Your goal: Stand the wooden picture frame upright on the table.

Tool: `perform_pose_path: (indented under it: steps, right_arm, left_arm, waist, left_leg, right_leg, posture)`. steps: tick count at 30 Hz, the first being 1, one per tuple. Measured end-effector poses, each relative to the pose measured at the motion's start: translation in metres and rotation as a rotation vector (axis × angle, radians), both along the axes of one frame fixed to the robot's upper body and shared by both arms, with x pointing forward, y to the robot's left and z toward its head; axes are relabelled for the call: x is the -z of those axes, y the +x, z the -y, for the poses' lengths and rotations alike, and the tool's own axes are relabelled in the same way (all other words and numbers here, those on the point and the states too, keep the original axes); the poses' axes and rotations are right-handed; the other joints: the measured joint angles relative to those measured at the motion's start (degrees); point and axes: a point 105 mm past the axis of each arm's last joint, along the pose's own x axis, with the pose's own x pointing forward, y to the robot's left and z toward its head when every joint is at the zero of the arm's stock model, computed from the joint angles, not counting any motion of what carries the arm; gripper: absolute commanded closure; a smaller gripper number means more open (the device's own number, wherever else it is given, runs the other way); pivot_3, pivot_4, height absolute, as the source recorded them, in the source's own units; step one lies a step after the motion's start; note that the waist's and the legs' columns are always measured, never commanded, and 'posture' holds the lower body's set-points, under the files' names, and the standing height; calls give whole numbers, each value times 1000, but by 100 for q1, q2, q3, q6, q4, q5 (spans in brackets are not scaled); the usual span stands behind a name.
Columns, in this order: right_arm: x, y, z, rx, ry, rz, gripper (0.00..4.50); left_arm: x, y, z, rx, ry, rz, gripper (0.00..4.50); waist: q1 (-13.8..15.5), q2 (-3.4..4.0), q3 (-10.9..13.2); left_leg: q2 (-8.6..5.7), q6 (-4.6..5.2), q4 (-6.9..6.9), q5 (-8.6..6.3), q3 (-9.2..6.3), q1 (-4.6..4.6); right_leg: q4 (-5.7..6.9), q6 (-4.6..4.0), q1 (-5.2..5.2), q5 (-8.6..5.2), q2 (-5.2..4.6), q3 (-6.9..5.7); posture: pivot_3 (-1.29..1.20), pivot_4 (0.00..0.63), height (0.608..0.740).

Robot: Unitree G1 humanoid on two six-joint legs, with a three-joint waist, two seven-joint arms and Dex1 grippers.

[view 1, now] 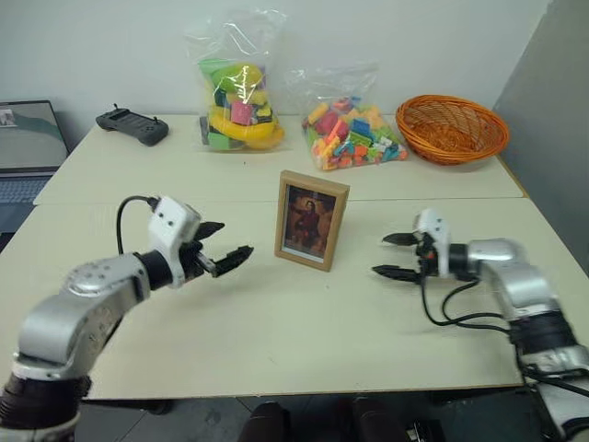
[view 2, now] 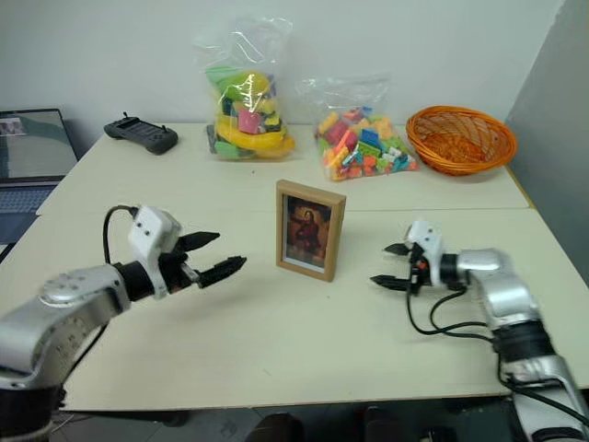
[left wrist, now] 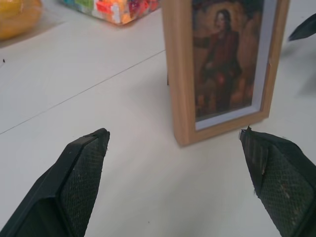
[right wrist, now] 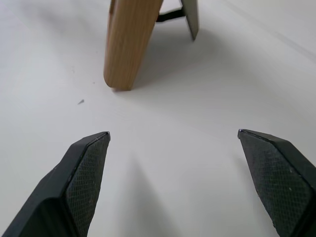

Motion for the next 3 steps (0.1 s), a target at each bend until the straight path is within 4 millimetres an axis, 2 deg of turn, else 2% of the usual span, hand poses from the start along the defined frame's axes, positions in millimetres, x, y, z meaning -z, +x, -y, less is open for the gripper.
perform_pose_path:
  steps: [3]
  right_arm:
    - [-38,-16,-17,-46,123,-22,58]
  left_arm:
    - [-16,1,-7,48,1,-24,0]
  waist:
    - [-77,0,0]
  left_leg:
    - [-3,0,-4,0,-20,5]
  right_leg:
    - [-1,-2,3,-1,5,-5]
  posture:
    - [0,150,740]
